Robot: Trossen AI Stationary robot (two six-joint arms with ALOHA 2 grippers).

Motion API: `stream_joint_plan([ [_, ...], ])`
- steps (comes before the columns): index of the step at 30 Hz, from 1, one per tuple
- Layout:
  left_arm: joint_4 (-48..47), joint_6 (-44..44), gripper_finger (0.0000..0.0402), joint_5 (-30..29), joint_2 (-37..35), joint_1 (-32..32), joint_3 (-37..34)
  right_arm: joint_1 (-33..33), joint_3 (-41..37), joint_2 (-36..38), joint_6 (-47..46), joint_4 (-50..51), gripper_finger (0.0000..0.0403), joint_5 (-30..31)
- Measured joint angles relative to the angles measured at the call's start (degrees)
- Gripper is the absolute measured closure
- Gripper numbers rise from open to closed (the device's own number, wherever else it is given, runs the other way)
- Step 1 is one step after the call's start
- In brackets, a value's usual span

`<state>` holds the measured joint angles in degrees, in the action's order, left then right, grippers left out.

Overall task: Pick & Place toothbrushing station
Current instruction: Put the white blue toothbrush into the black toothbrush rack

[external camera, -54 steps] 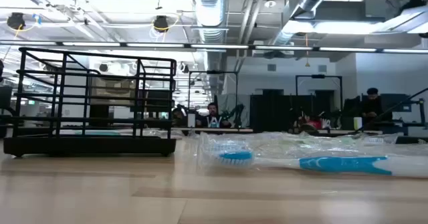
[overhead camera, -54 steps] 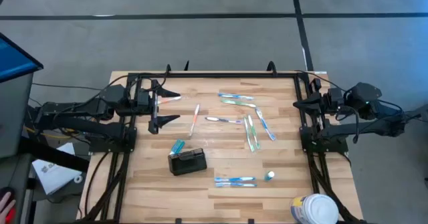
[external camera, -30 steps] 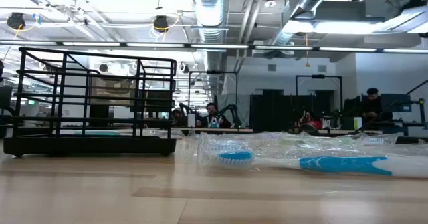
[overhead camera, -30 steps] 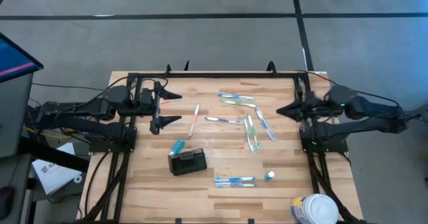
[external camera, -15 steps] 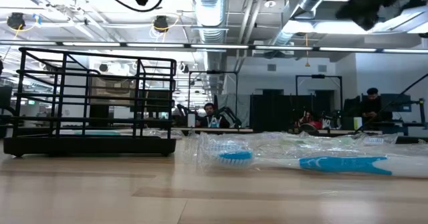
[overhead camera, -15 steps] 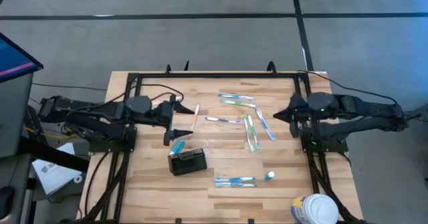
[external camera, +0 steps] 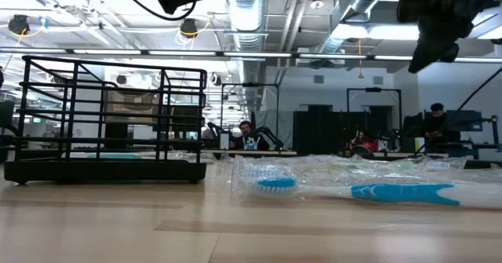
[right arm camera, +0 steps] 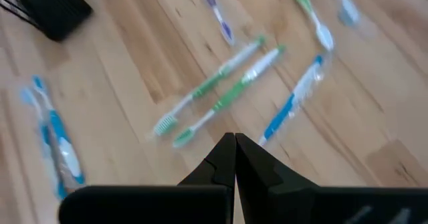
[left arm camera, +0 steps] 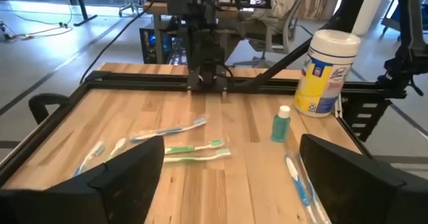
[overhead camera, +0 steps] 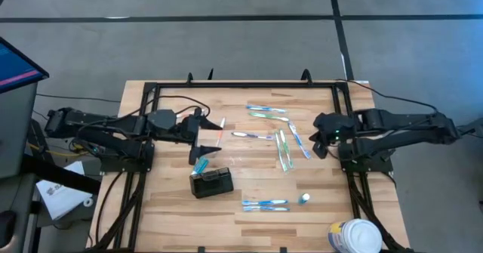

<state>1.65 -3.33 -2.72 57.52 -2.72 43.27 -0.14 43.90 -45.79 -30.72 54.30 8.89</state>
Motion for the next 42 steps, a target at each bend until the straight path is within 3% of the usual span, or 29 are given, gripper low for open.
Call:
stream_joint_plan([
  [6, 0.0, -1.8, 0.0118, 0.0, 0.8, 0.0, 0.0, 0.0, 0.0, -5.1, -1.8, 2.6, 0.0403, 0.0],
  [13, -0.2, -2.1, 0.0137, 0.0, 2.8, 0.0, 0.0, 0.0, 0.0, -12.0, -6.1, 7.1, 0.0395, -1.3],
  [26, 0.2, -2.1, 0.0136, 0.0, 3.4, -1.6, 0.0, 2.9, 0.0, -21.9, -7.9, 7.4, 0.0273, -1.8],
  [42, 0.2, -1.6, 0.0137, 0.0, 3.4, -3.8, 0.0, 7.8, -2.7, -23.5, -16.1, 5.7, 0.02, 1.0],
])
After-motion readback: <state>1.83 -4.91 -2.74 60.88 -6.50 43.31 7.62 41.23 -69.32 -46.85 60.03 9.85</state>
